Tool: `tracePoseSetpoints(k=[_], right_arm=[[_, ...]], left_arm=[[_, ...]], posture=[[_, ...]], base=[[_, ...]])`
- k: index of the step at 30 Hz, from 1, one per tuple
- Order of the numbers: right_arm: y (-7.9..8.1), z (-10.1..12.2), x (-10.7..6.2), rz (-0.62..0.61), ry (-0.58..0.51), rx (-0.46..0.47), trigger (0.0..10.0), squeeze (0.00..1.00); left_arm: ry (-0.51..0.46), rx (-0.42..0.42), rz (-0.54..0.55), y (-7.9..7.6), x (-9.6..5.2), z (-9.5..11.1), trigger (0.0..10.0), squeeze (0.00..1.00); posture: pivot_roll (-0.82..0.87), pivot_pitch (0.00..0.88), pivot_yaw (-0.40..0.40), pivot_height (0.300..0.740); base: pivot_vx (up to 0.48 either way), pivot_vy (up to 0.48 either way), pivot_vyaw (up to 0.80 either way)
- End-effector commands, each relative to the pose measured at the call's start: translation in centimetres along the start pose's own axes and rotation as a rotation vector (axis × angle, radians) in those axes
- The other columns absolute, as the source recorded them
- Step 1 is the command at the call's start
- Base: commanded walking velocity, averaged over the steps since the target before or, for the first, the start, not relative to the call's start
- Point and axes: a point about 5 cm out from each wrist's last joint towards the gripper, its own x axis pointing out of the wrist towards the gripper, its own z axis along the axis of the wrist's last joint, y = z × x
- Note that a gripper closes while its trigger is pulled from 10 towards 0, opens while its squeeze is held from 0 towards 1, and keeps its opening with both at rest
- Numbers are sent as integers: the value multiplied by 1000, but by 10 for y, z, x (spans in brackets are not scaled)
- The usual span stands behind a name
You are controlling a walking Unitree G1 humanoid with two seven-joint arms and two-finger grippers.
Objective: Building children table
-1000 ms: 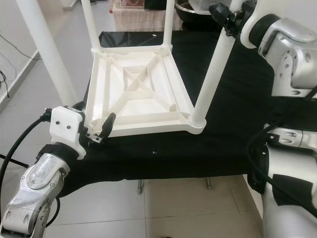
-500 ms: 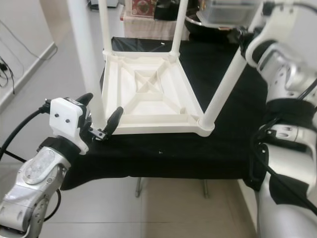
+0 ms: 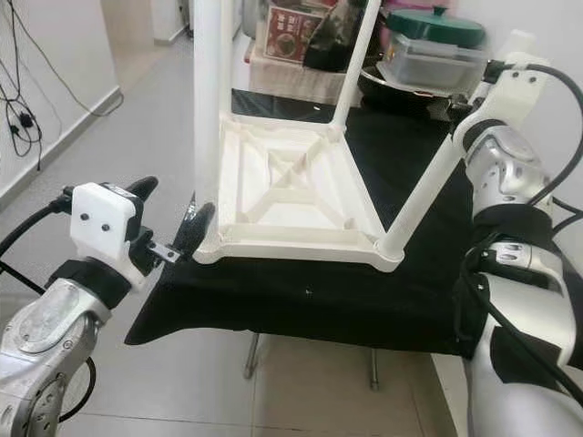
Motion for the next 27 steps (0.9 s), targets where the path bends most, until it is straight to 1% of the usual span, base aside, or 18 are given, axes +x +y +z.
tracePoseSetpoints(k=[1,2,3,4,5,7,10,11,12,13,18,21,23,24,26,27], right_arm=[[9,-36,1,84,101,-6,10000,1000],[19,-22,2,147,52,5,10000,1000],[19,-22,2,147,52,5,10000,1000],[26,-12,3,187,17,12,10000,1000],[26,-12,3,187,17,12,10000,1000],[41,10,0,314,-39,-17,10000,1000],[43,12,0,337,-42,-34,10000,1000],[44,13,-1,347,-38,-58,10000,75],[44,14,-1,363,-33,-59,10000,75],[45,14,-2,373,-18,-73,10000,0],[45,11,-3,391,2,-86,10000,0],[66,-16,-19,516,119,-52,10000,0],[77,-28,-29,557,165,-27,10000,0],[77,-28,-29,557,165,-27,10000,0],[90,-42,-41,605,215,4,10000,0],[90,-42,-41,605,215,4,10000,0]], left_arm=[[5,-9,-18,-3,0,2,10000,0],[2,-9,-18,-3,0,3,10000,0],[2,-9,-18,-3,0,3,10000,0],[1,-9,-18,-3,0,4,10000,0],[1,-9,-18,-3,0,4,10000,0],[-11,-8,-10,-2,2,7,10000,0],[-12,-8,-7,-1,2,7,10000,0],[-13,-8,-5,-1,3,8,10000,0],[-14,-7,-4,-1,3,8,10000,0],[-16,-7,-3,0,4,8,10000,0],[-19,-4,-2,0,5,9,10000,0],[-23,1,0,0,7,10,10000,0],[-24,3,0,1,8,10,10000,0],[-24,3,0,1,8,10,10000,0],[-25,5,0,2,9,10,10000,0],[-25,5,0,2,9,10,10000,0]], posture=[[51,219,-35,740],[48,218,-37,740],[48,218,-37,740],[48,218,-37,740],[48,218,-37,740],[40,206,-44,740],[38,202,-45,740],[37,201,-46,740],[34,196,-49,740],[31,191,-49,740],[30,189,-51,740],[29,177,-52,740],[24,172,-51,740],[24,172,-51,740],[18,167,-51,740],[18,167,-51,740]], base=[[0,0,0],[0,0,0],[0,0,0],[0,0,0],[0,0,0],[0,0,0],[0,0,0],[0,0,0],[0,0,0],[0,0,0],[0,0,0],[0,0,0],[0,0,0],[0,0,0],[0,0,0],[0,0,0]])
